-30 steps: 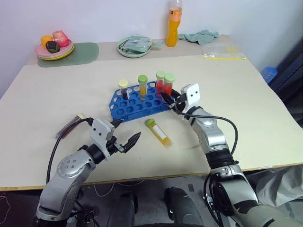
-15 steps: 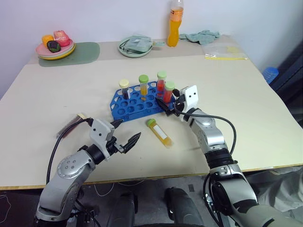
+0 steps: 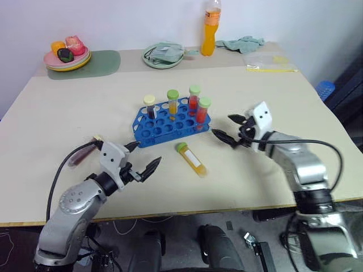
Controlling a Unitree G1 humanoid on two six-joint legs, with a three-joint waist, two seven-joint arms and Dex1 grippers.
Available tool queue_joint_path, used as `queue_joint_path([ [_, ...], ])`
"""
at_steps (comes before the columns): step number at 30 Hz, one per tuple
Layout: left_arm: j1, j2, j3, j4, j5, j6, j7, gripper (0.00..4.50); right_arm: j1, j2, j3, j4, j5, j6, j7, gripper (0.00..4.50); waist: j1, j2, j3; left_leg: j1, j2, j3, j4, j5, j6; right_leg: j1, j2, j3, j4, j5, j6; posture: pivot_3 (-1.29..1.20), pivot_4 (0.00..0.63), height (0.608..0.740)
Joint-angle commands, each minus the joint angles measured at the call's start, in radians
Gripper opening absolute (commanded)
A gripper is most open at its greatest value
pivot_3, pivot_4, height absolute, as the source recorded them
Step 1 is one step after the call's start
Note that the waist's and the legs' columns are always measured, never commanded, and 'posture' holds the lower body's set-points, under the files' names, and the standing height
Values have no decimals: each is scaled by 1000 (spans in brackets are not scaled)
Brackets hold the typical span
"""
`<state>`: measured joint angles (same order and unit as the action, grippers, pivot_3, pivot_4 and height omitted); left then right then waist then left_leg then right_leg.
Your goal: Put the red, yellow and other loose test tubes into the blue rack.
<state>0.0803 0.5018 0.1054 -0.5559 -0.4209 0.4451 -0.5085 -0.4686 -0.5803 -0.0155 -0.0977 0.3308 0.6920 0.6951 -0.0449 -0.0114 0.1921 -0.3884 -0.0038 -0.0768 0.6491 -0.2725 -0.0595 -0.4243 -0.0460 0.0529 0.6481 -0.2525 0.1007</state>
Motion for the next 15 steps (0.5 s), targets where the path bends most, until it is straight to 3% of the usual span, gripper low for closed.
queue_joint_path([
  [1, -9, 34, 45, 18, -1, -36, -40, 4500, -34, -37, -29, -163, 117, 232, 9, 4471, -2, 0, 0, 0, 0, 0, 0, 0, 0, 0, 1, 0, 0, 0, 0, 0, 150, 740],
  [6, 2, 100, 77, 94, 3, -76, -125, 4500, -191, -15, 25, -313, 246, 645, -52, 4471, 1, 0, 0, 0, 1, 0, 0, 0, 0, -1, 1, 0, 0, 0, 0, 0, 150, 740],
  [9, 21, 146, 77, 127, 19, -112, -186, 4500, -333, 65, 76, -269, 266, 886, -146, 4471, 1, 0, 0, -1, 1, -1, 0, 0, 0, -1, 1, -1, -1, 0, -1, 0, 150, 740],
  [15, 30, 155, 73, 134, 23, -131, -214, 4500, -502, 102, 225, -21, 489, 922, -382, 4471, 6, -1, 0, -3, 0, -1, 0, 0, 0, -1, -1, -1, -2, 0, -1, 0, 150, 740],
])
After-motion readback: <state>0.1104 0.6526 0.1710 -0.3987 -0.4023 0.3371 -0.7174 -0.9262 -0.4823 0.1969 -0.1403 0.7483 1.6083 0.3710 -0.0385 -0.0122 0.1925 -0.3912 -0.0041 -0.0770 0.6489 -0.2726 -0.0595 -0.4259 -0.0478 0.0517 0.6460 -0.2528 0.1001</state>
